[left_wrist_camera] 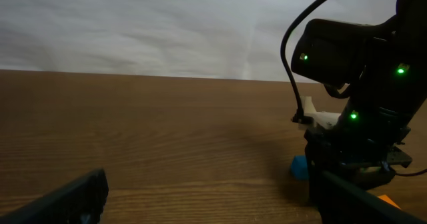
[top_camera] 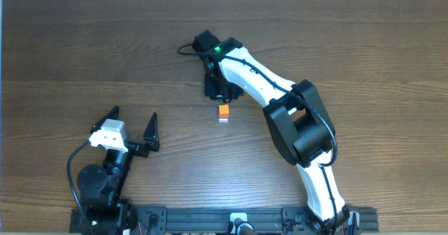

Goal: Stack Cubes

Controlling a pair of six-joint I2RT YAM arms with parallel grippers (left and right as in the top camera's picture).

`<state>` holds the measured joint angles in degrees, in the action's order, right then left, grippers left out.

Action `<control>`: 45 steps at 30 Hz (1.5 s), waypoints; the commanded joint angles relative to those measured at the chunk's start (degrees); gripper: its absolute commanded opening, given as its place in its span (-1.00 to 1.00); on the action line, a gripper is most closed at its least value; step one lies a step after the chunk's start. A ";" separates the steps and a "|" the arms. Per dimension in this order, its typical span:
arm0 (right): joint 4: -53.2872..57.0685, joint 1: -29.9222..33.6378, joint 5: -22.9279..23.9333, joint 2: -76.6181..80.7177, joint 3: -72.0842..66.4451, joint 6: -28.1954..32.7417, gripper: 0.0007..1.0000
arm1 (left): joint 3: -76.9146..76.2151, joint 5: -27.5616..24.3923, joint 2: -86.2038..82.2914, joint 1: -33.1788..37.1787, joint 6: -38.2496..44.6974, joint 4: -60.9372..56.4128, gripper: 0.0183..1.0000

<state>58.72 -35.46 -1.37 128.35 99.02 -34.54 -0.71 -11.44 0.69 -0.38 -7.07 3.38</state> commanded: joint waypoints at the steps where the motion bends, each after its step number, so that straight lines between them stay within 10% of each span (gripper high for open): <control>1: 0.04 -0.63 0.33 0.70 1.14 -0.39 -0.56 | 0.37 -0.52 -0.31 0.28 0.46 -0.15 1.00; 9: 0.11 -0.35 0.35 0.63 1.31 -0.37 -0.98 | 0.37 -0.52 -0.31 0.28 0.46 -0.15 1.00; 30: 23.47 -1.42 4.31 -8.81 17.46 0.24 -0.98 | 0.37 -0.52 -0.31 0.28 0.46 -0.15 1.00; 45: 16.55 -4.98 -0.35 -13.38 2.62 -1.92 -0.98 | 0.37 -0.52 -0.31 0.28 0.46 -0.15 1.00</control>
<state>75.88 -40.53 -0.51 115.81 103.07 -35.79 -0.71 -11.44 0.69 -0.38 -7.07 3.38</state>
